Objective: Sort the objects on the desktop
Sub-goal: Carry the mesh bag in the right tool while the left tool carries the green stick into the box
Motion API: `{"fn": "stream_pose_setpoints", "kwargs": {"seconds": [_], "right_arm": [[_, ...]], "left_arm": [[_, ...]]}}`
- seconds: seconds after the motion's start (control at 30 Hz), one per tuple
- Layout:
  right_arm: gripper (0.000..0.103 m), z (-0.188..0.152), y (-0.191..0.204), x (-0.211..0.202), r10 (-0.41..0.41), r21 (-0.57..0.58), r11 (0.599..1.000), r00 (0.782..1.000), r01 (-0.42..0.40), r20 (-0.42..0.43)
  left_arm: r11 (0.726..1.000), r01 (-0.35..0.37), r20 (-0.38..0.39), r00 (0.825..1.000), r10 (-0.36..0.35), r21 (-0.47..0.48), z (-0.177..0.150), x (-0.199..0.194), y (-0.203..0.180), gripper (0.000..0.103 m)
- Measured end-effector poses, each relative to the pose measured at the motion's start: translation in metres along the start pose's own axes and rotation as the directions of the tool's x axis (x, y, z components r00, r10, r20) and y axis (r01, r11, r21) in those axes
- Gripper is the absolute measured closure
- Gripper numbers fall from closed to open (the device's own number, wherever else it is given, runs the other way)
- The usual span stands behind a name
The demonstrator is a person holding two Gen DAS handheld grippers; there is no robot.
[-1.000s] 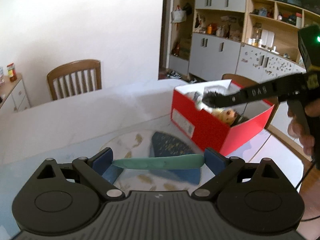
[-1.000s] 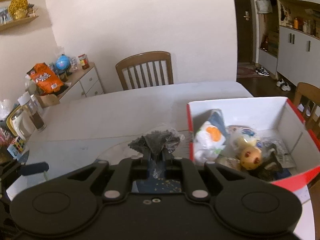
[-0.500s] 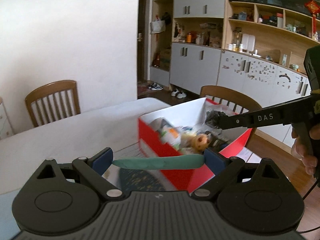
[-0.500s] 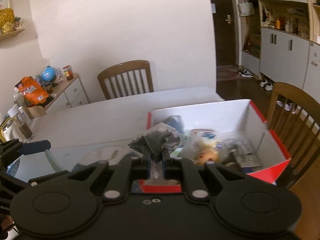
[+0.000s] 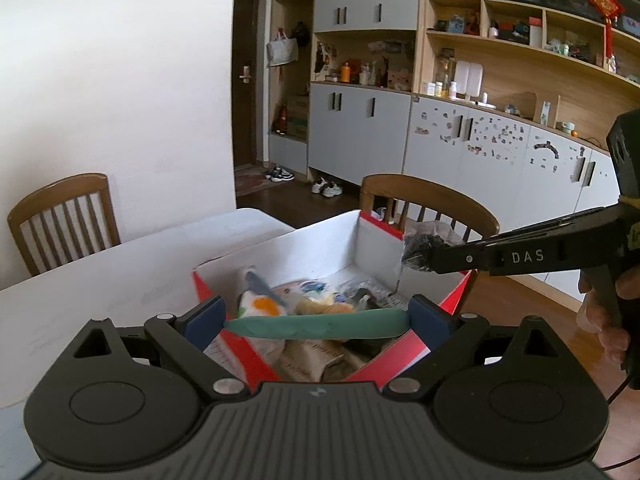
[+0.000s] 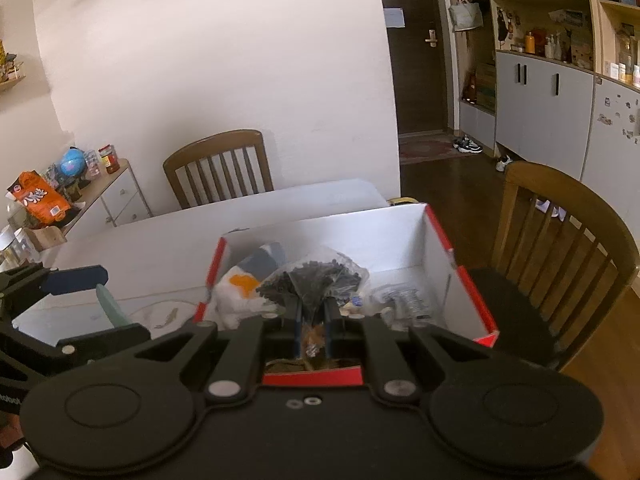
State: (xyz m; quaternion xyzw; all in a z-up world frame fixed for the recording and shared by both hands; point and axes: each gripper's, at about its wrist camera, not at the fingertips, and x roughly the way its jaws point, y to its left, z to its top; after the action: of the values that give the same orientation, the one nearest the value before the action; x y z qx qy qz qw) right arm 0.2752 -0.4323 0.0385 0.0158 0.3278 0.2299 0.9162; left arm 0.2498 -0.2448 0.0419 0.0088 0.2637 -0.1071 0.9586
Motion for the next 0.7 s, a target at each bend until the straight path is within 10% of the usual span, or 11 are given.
{"fn": "stream_pose_setpoints", "kwargs": {"seconds": [0.7], "right_arm": [[0.093,0.014,-0.064,0.024,0.019,0.018,1.000,1.000,-0.019,-0.010]], "left_arm": [[0.992,0.017,-0.091,0.996,-0.006,0.122,0.021,0.092,-0.046,0.005]]}}
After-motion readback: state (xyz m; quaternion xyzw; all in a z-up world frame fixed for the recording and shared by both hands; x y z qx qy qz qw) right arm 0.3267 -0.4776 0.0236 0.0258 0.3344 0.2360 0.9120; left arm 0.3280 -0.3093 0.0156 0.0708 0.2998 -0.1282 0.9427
